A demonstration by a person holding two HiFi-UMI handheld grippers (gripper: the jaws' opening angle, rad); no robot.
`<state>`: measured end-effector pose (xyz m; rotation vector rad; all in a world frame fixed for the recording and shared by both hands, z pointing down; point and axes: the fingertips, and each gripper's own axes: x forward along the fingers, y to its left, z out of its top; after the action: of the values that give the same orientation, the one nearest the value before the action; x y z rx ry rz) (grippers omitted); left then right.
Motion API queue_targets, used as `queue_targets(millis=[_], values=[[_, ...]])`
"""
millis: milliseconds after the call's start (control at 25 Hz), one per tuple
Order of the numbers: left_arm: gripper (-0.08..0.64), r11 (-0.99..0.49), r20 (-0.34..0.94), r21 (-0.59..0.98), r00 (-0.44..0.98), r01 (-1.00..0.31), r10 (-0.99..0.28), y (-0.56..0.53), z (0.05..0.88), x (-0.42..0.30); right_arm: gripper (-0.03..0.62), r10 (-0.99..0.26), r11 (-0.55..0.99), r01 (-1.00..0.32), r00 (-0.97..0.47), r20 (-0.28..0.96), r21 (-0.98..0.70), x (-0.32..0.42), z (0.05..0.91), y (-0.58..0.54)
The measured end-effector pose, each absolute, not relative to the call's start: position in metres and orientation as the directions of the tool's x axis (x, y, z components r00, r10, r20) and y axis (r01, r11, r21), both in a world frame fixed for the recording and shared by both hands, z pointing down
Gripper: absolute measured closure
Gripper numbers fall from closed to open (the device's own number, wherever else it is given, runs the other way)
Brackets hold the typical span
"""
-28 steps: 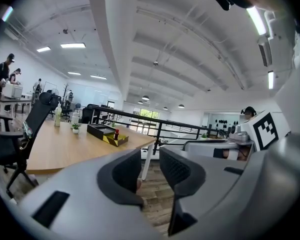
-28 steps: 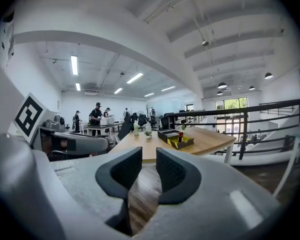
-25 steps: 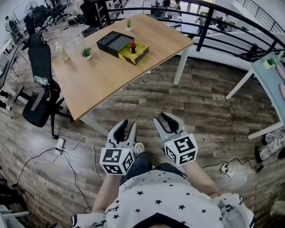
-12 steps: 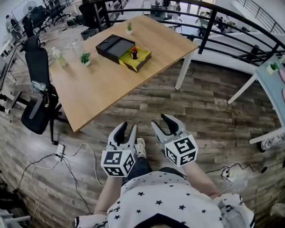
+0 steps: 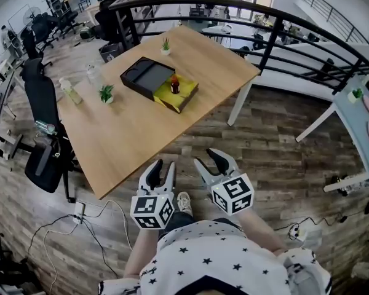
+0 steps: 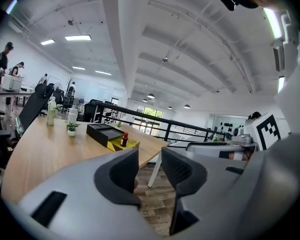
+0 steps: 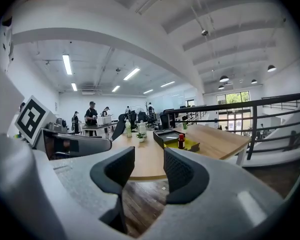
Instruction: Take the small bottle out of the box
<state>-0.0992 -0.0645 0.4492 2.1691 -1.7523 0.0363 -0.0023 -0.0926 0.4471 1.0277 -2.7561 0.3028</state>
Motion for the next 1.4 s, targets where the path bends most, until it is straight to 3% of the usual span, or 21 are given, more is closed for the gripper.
queue_targets(millis=[1400], values=[[0.425,-0.251,0.247,0.275,0.320,-0.928,-0.914,-0.279,0.456,-0.190,0.430,-0.672,0.693,-0.714,-0.690,0.267,-0.102,-0.095,0.457,-0.312]])
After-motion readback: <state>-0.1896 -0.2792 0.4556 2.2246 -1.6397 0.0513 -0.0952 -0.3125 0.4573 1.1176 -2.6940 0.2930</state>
